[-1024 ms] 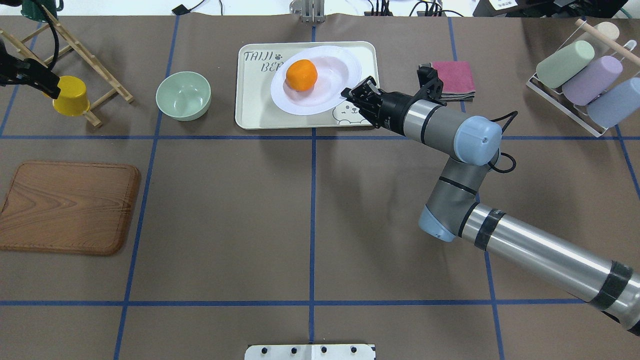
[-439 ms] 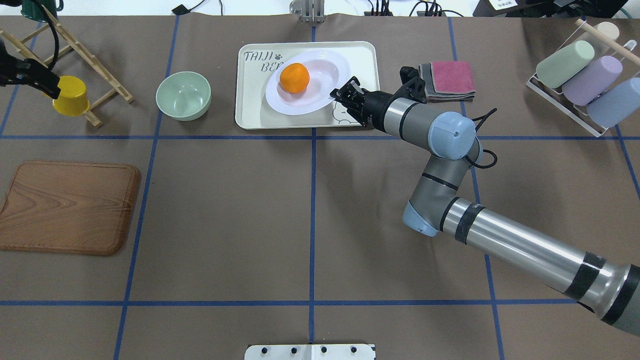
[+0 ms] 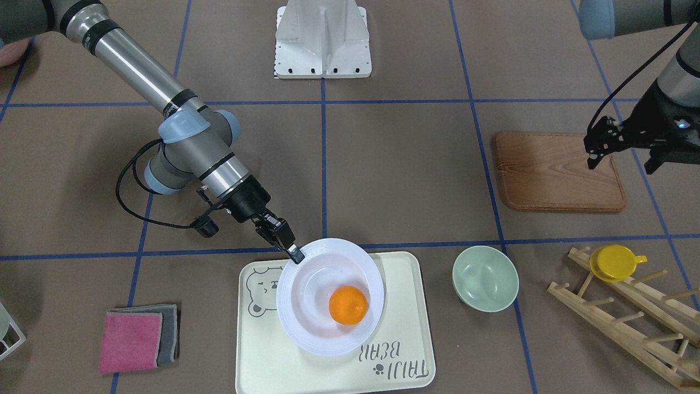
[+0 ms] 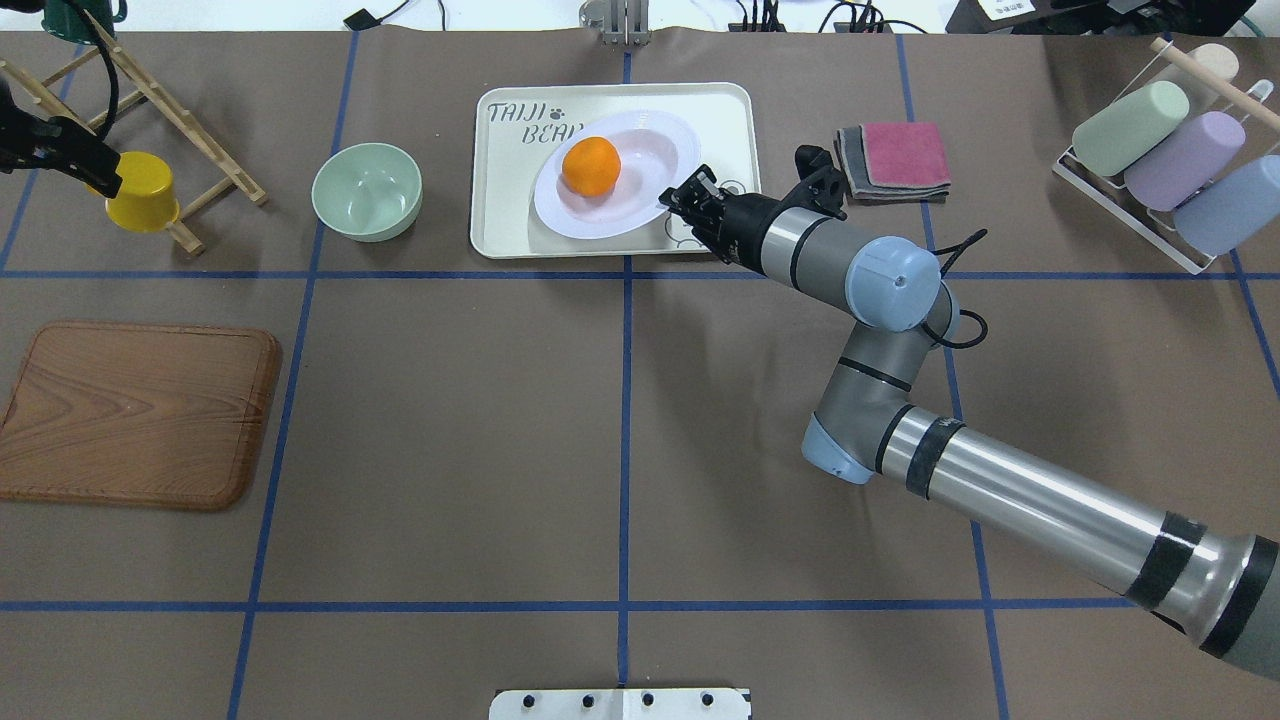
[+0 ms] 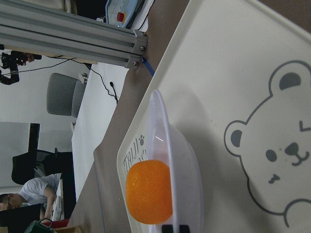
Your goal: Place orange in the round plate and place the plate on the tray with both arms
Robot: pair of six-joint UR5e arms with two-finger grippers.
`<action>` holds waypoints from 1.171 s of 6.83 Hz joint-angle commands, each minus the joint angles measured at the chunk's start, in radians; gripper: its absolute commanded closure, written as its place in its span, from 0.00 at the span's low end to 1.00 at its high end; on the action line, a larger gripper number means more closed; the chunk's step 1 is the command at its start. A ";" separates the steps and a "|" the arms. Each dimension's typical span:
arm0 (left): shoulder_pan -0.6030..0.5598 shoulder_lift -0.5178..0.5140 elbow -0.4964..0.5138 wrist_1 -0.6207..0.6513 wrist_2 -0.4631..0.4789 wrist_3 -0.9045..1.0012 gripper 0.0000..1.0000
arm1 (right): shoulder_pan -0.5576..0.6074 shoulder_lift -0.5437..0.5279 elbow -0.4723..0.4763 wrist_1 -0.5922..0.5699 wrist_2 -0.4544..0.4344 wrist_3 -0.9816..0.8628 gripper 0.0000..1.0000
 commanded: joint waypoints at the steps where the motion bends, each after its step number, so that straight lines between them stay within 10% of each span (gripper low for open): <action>1: -0.001 0.000 -0.002 0.002 0.000 -0.001 0.02 | 0.004 0.000 0.023 -0.057 -0.002 -0.103 0.01; 8: -0.001 0.001 0.000 0.003 -0.002 0.004 0.02 | 0.071 -0.267 0.658 -0.381 0.381 -0.110 0.00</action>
